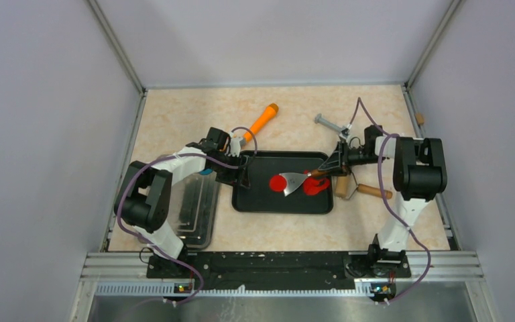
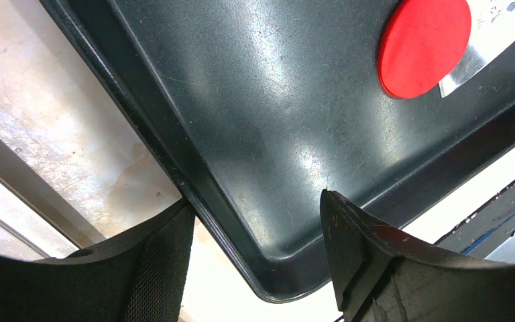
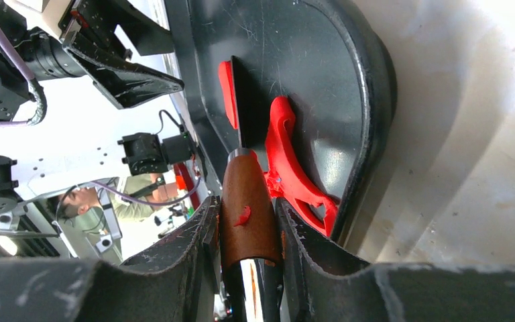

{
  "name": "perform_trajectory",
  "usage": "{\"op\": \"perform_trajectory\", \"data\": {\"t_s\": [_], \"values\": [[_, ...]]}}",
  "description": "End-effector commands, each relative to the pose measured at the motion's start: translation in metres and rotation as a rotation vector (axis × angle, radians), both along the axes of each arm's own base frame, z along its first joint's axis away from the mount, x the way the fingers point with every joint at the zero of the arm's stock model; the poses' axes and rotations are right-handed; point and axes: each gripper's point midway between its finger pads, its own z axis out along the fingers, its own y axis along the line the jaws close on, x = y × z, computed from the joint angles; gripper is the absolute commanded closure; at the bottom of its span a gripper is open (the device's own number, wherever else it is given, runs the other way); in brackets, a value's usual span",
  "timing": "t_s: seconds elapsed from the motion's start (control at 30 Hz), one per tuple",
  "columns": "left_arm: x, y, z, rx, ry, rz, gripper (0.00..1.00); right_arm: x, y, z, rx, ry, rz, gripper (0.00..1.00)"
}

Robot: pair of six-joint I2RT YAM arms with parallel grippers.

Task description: Roll out the dumpling wrappers from the dough

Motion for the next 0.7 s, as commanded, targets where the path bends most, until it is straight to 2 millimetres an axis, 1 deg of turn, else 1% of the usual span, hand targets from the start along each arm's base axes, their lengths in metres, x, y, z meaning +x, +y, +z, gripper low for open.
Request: {"op": "perform_trajectory", "data": {"t_s": [0.0,0.53,0.6,0.67], "values": [[0.001,-0.001,-0.003,-0.011,-0.003,-0.004,0.28,0.003,0.0,-0.038,-0.121,-0.051,0.042,1.0],[0.001,-0.002,-0.003,-0.015,-0.002,-0.01,0.28,0.002,0.01,-0.037,-0.064,-0.041,0.047,1.0],[0.001,-0.002,-0.003,-0.016,-0.003,-0.013,0.28,-0.002,0.018,-0.036,-0.053,-0.043,0.072,1.0],[0.001,-0.003,-0.002,-0.018,-0.005,-0.013,0.28,-0.002,0.021,-0.034,-0.035,-0.043,0.075,1.0]]}}
